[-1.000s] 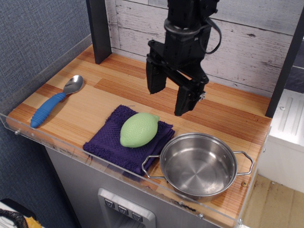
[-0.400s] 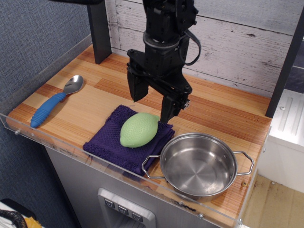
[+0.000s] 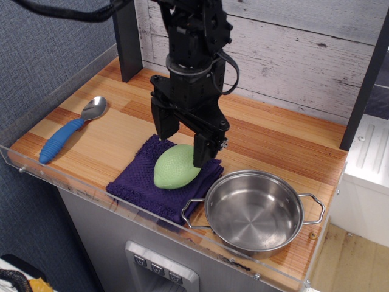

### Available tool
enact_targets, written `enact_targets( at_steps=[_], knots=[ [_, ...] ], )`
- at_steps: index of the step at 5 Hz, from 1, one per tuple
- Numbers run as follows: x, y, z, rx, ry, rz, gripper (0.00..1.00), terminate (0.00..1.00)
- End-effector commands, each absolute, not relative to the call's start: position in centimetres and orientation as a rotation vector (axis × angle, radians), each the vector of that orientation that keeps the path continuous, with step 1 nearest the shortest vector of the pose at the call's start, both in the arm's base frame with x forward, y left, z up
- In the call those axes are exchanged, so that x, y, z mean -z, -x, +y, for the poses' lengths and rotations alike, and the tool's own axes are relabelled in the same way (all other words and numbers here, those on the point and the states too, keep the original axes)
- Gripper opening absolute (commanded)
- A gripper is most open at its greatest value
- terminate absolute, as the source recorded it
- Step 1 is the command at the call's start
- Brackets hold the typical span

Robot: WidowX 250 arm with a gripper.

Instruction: Place the green lime inside the pot

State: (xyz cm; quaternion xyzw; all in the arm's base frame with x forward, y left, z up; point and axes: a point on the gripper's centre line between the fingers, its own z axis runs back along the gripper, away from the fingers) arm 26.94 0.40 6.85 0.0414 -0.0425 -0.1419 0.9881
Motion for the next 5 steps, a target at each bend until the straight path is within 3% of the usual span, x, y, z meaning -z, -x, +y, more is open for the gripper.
enact_targets(
  at_steps=[1, 5],
  knots=[
    [-6.5, -26.3, 0.5, 0.344, -0.064, -0.097, 1.00, 0.00],
    [-3.9, -26.2, 0.4, 0.349, -0.023, -0.012, 1.00, 0.00]
  ],
)
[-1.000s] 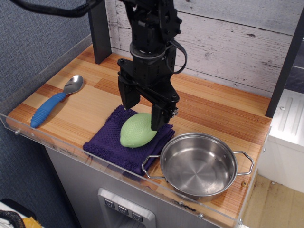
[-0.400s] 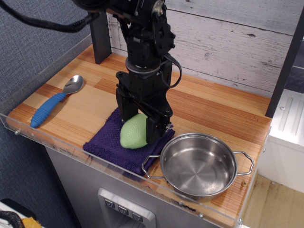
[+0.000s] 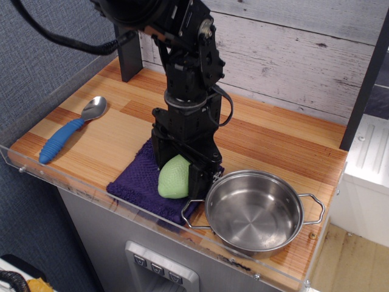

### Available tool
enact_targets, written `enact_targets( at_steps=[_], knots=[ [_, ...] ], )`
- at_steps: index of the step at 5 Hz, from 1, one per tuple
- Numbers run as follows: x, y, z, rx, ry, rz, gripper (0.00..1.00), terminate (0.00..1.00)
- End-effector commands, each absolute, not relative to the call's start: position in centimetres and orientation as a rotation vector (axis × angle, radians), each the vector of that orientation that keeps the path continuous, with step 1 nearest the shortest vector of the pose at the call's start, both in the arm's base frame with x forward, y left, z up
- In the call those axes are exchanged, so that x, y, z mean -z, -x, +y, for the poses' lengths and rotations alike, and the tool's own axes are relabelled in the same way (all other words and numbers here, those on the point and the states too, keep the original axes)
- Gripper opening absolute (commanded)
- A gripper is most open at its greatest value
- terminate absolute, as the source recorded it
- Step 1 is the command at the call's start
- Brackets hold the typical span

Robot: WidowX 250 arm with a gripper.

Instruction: Place the green lime inside the pot

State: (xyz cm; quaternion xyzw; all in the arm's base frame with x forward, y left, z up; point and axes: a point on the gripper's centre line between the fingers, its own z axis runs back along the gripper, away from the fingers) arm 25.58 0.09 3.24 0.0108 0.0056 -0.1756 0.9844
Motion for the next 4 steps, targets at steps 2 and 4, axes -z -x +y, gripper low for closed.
enact_targets(
  at_steps=[2, 4],
  knots=[
    [-7.2, -26.5, 0.5, 0.341, -0.076, -0.048, 0.00, 0.00],
    [-10.4, -27.3, -2.8, 0.431, -0.037, -0.095, 0.00, 0.00]
  ],
)
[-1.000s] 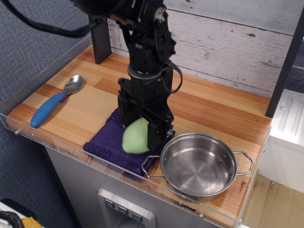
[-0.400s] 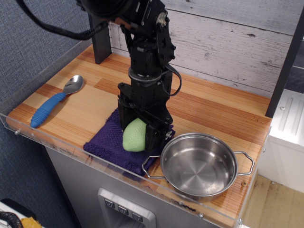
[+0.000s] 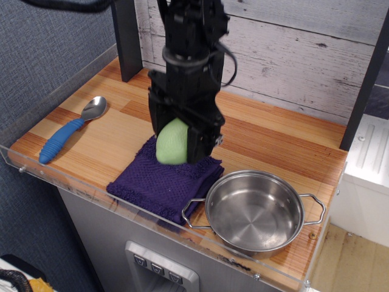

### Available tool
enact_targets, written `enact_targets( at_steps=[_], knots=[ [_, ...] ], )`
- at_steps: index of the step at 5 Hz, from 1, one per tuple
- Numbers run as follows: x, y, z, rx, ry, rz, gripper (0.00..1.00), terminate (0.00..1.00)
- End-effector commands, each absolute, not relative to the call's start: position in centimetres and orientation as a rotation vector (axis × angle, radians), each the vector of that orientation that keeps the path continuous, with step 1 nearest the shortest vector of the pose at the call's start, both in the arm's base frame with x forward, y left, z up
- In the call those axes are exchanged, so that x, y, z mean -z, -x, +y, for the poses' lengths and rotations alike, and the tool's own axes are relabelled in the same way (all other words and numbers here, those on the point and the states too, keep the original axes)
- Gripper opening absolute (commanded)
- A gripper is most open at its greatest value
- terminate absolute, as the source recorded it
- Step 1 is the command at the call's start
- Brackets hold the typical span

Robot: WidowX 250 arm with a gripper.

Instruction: Place the green lime inside the pot

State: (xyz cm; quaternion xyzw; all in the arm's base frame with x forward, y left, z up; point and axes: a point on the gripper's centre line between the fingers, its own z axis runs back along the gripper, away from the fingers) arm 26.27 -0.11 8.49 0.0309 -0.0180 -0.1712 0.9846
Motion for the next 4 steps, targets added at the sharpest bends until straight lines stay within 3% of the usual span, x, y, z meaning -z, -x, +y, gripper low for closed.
enact_targets(
  at_steps=[1, 4],
  knots=[
    [-9.9, -26.8, -6.2, 0.476, 0.024, -0.086, 0.00, 0.00],
    [-6.4, -25.0, -9.1, 0.567, 0.046, 0.033, 0.00, 0.00]
  ],
)
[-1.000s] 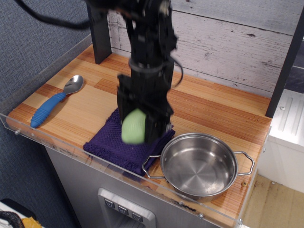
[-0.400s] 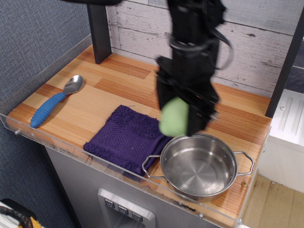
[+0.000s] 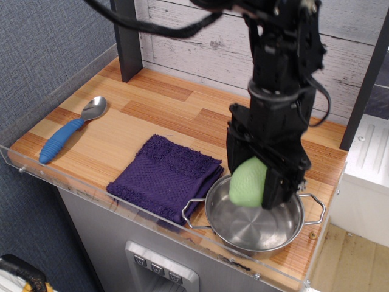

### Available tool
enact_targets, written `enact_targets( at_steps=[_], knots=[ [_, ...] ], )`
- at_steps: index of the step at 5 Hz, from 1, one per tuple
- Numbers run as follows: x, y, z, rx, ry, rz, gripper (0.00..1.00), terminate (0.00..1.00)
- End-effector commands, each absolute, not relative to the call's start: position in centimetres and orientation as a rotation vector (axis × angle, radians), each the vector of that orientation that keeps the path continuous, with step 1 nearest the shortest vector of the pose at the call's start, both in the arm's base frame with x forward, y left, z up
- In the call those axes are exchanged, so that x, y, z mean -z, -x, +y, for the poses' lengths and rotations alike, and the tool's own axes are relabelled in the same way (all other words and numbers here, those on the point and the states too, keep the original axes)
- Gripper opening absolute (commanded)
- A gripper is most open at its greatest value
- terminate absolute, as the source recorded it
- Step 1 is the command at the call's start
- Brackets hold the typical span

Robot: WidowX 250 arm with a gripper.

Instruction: Place the green lime inside the pot

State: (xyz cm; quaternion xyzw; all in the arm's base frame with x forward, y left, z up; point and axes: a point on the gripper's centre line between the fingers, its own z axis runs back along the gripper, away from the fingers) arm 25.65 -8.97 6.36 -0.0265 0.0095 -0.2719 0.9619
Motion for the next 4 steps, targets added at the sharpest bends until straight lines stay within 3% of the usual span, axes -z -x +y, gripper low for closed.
enact_targets(
  at_steps=[1, 2, 3, 4],
  knots=[
    [-5.7, -24.7, -8.8, 0.561, 0.056, 0.063, 1.00, 0.00],
    [-5.6, -24.7, -8.6, 0.559, 0.059, 0.076, 1.00, 0.00],
    [-8.7, -25.8, -8.3, 0.547, 0.029, 0.004, 1.00, 0.00],
    [-13.8, -27.4, -5.2, 0.378, -0.047, -0.180, 1.00, 0.00]
  ],
)
